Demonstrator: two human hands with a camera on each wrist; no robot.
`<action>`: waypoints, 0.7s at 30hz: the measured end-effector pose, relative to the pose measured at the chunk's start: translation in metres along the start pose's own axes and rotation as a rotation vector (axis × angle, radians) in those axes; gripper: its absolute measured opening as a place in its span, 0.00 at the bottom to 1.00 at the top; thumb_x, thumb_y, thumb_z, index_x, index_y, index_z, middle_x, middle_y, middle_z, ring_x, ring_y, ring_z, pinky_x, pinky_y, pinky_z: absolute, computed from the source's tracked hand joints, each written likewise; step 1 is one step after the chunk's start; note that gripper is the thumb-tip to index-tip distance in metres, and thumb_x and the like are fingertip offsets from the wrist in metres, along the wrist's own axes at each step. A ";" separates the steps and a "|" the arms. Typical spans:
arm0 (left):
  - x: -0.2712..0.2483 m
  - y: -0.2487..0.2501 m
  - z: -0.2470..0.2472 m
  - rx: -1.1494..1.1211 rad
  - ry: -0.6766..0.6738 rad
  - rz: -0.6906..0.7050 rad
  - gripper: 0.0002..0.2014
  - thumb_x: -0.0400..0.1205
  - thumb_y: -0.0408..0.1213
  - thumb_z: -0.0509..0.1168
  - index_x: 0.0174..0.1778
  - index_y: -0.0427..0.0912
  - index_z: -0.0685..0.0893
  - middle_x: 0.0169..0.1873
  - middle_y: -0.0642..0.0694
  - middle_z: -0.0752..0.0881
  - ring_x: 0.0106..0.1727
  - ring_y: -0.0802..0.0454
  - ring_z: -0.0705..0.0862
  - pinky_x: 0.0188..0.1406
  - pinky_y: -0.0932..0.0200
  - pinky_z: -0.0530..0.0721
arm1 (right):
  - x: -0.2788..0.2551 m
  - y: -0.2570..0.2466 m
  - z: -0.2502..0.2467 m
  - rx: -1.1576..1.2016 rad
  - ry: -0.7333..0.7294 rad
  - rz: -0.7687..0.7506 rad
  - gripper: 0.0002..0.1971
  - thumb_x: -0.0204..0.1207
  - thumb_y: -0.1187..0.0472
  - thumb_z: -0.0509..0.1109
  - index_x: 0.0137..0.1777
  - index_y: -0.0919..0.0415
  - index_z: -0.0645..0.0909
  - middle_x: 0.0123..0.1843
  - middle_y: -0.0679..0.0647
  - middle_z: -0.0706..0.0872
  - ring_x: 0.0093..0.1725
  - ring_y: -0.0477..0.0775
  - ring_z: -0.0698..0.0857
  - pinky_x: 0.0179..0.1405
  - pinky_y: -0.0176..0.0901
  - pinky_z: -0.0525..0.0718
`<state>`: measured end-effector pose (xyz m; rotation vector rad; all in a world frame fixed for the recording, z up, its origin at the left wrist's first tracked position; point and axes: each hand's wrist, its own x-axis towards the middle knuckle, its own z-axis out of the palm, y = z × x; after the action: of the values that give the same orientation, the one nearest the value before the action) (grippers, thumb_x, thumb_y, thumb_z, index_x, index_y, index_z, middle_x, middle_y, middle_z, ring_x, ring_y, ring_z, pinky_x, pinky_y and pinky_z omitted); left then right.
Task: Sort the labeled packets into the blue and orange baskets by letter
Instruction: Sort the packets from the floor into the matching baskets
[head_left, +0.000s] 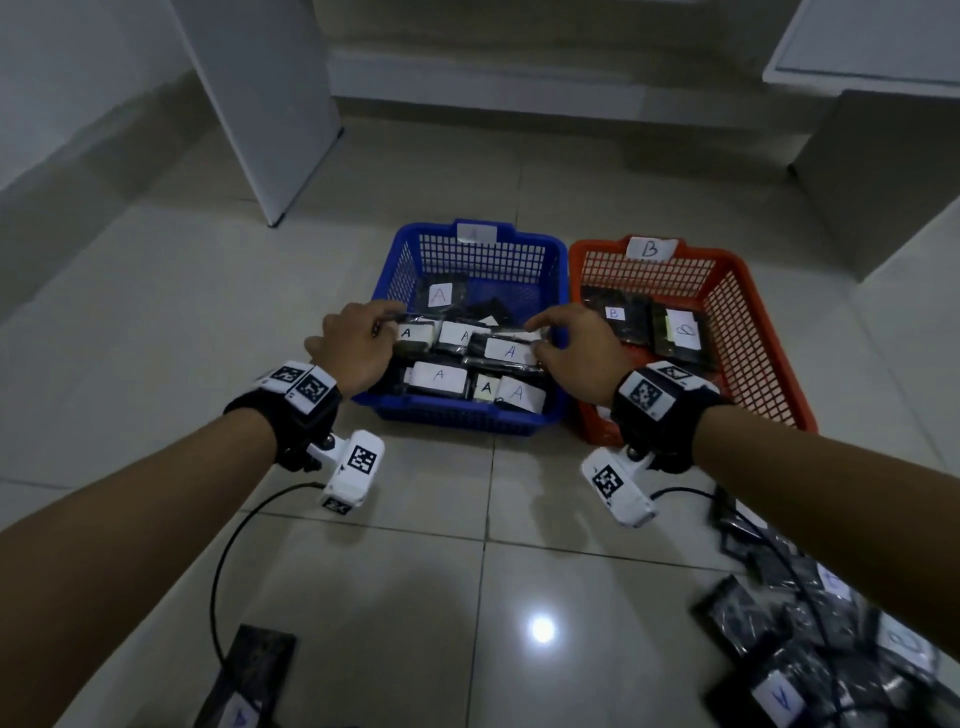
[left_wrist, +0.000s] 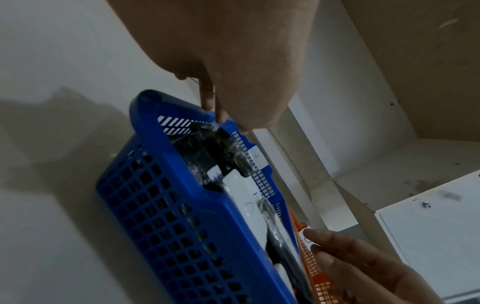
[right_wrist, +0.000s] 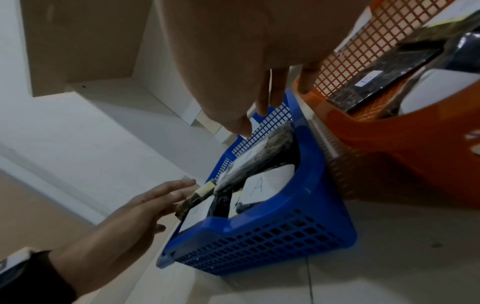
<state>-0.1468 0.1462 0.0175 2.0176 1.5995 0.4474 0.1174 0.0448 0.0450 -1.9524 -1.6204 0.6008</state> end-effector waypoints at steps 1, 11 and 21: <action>-0.001 0.001 0.000 0.012 0.042 0.011 0.14 0.85 0.49 0.54 0.62 0.67 0.81 0.67 0.50 0.82 0.70 0.38 0.77 0.71 0.33 0.71 | 0.000 0.001 0.000 -0.036 0.020 -0.027 0.12 0.78 0.62 0.71 0.60 0.51 0.87 0.62 0.53 0.85 0.61 0.53 0.82 0.65 0.56 0.82; -0.080 -0.052 -0.028 -0.141 0.218 0.113 0.04 0.82 0.46 0.59 0.50 0.60 0.79 0.46 0.49 0.83 0.46 0.48 0.81 0.53 0.44 0.82 | -0.064 -0.033 0.042 -0.074 0.044 -0.561 0.11 0.75 0.64 0.71 0.57 0.54 0.85 0.60 0.51 0.81 0.61 0.55 0.77 0.60 0.53 0.76; -0.222 -0.129 -0.032 0.118 -0.575 -0.050 0.20 0.77 0.46 0.76 0.64 0.48 0.82 0.56 0.53 0.81 0.55 0.52 0.82 0.51 0.67 0.80 | -0.153 -0.062 0.170 -0.205 -0.849 -0.668 0.24 0.79 0.40 0.70 0.69 0.53 0.81 0.64 0.53 0.80 0.62 0.57 0.80 0.62 0.53 0.80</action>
<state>-0.3220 -0.0404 -0.0184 1.9444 1.3274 -0.2392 -0.0657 -0.0771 -0.0435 -1.1478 -2.7575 1.0751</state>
